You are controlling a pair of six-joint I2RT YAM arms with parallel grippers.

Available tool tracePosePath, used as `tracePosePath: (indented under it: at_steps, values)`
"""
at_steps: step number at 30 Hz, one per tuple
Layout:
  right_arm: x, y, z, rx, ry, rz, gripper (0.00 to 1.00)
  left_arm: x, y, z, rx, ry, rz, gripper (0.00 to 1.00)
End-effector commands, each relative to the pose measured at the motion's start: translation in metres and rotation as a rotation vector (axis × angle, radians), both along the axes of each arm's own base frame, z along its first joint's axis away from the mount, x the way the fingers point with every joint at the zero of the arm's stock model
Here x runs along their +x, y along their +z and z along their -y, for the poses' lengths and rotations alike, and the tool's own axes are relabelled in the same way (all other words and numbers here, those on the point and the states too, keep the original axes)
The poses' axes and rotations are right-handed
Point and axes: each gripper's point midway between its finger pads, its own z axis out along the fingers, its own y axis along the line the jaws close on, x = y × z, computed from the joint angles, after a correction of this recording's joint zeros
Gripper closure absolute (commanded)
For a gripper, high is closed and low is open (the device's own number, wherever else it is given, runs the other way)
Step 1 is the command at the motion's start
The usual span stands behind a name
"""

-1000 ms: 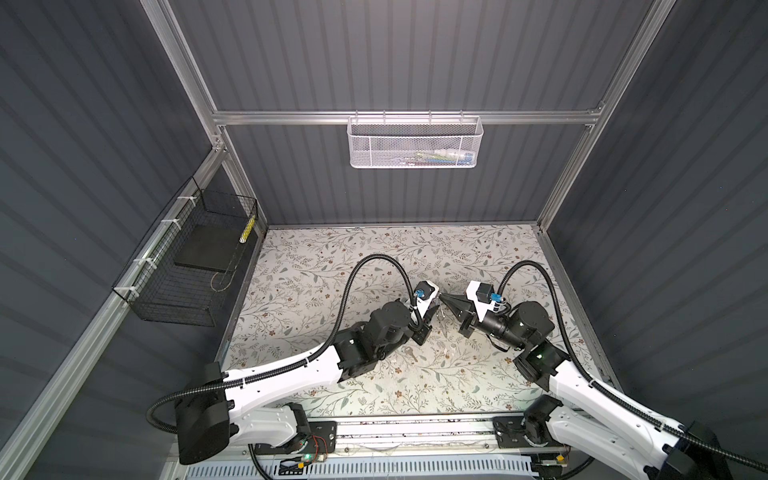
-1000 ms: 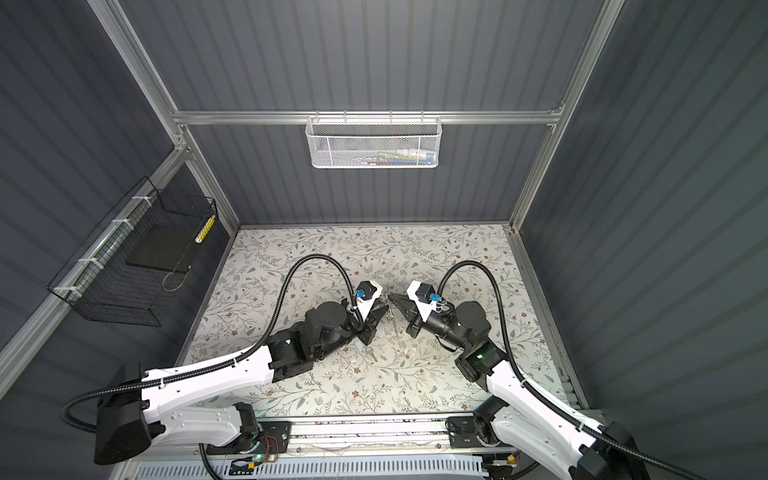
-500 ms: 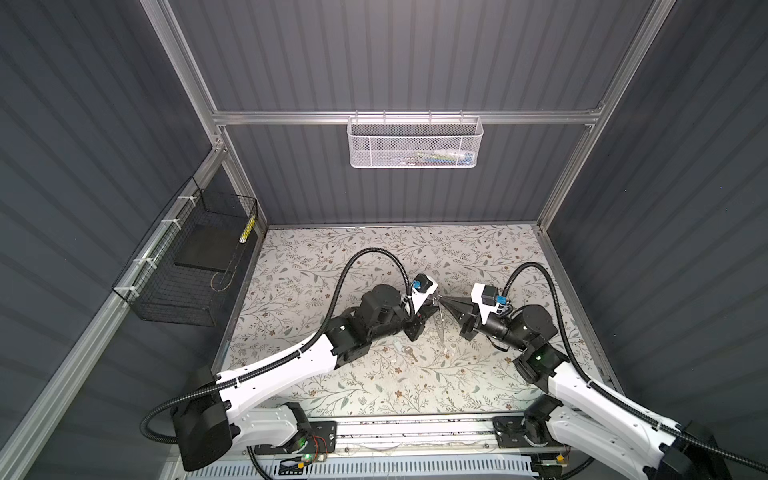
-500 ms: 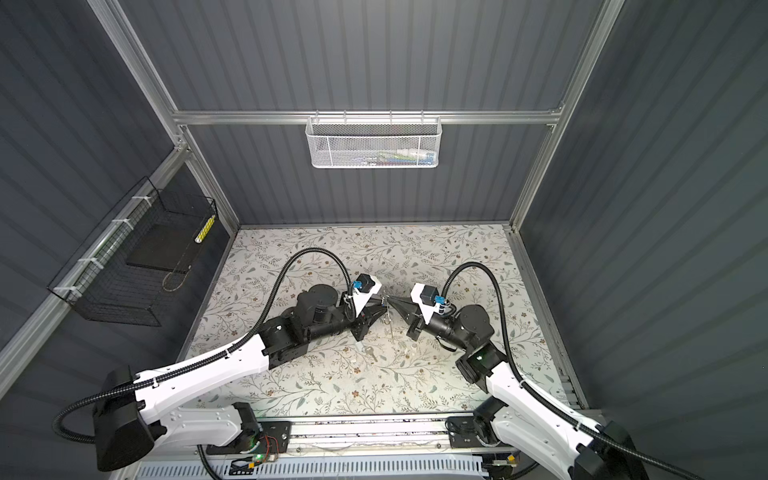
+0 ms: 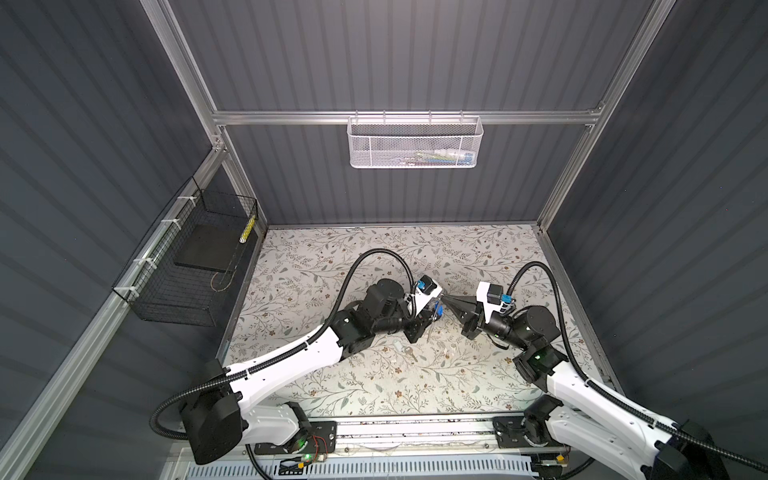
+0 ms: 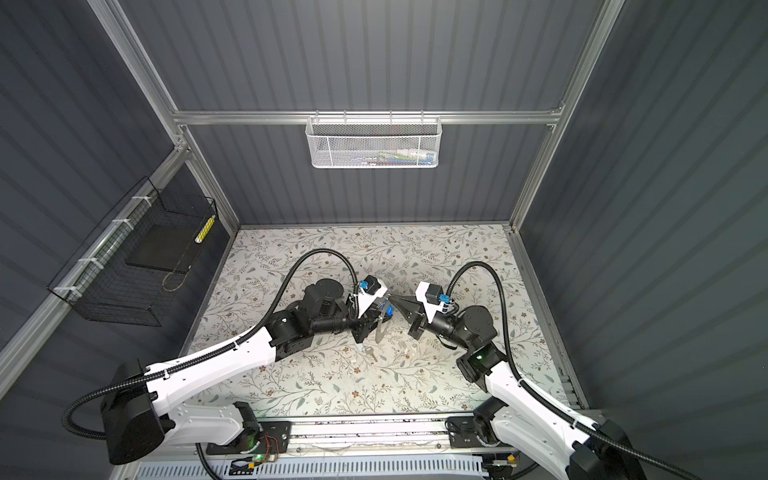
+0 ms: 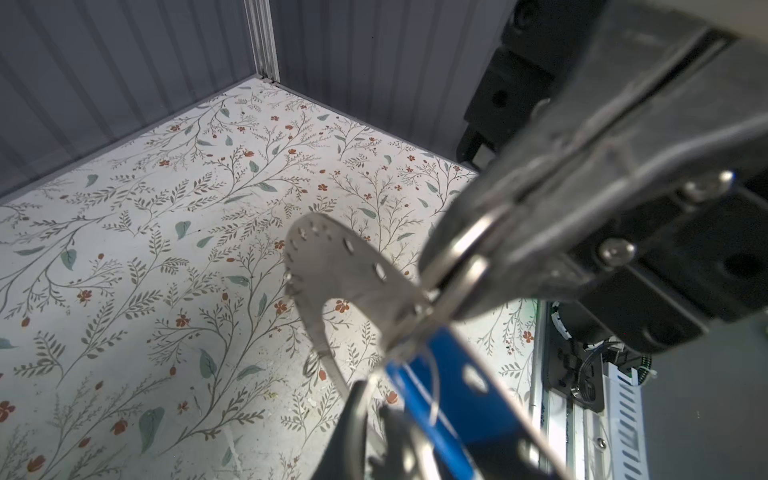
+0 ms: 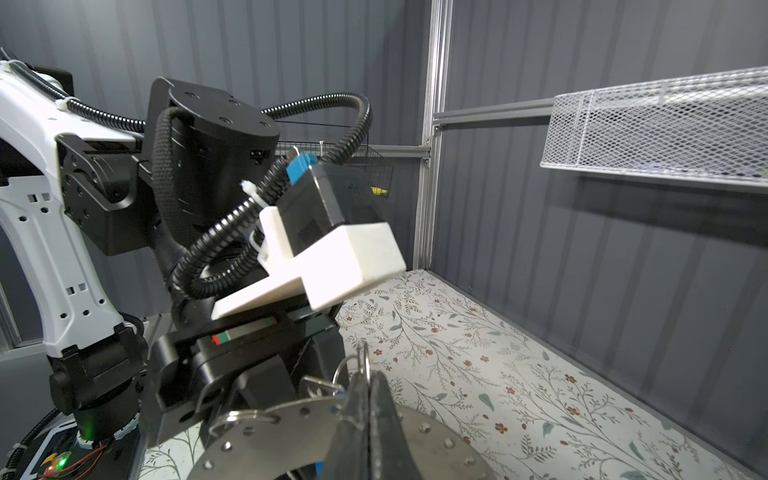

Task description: Put the keys on the keyring

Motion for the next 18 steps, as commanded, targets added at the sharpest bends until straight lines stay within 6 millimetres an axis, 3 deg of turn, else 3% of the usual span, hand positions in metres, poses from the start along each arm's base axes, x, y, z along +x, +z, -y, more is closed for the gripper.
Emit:
tracePosePath:
  at_steps: [1, 2, 6, 10, 14, 18]
  values:
    - [-0.003, 0.012, 0.003, 0.036, 0.015, 0.038, 1.00, 0.001, 0.013, -0.002, -0.010, -0.005, 0.026, 0.65]
    - [-0.003, 0.012, 0.003, 0.038, 0.018, 0.037, 1.00, 0.000, 0.011, -0.002, -0.002, -0.008, 0.024, 0.59]
    - [-0.004, 0.009, 0.003, 0.041, 0.039, 0.027, 1.00, 0.008, 0.018, -0.019, 0.011, 0.065, 0.083, 0.49]
    - [-0.004, 0.008, 0.001, 0.042, 0.061, 0.019, 1.00, 0.010, 0.027, -0.036, 0.036, 0.110, 0.147, 0.43]
    - [-0.003, 0.007, -0.001, 0.041, 0.076, 0.016, 1.00, 0.010, 0.035, -0.048, 0.060, 0.123, 0.184, 0.43]
    - [-0.003, 0.007, -0.001, 0.034, 0.081, 0.023, 1.00, 0.007, 0.049, -0.050, 0.037, 0.104, 0.198, 0.51]
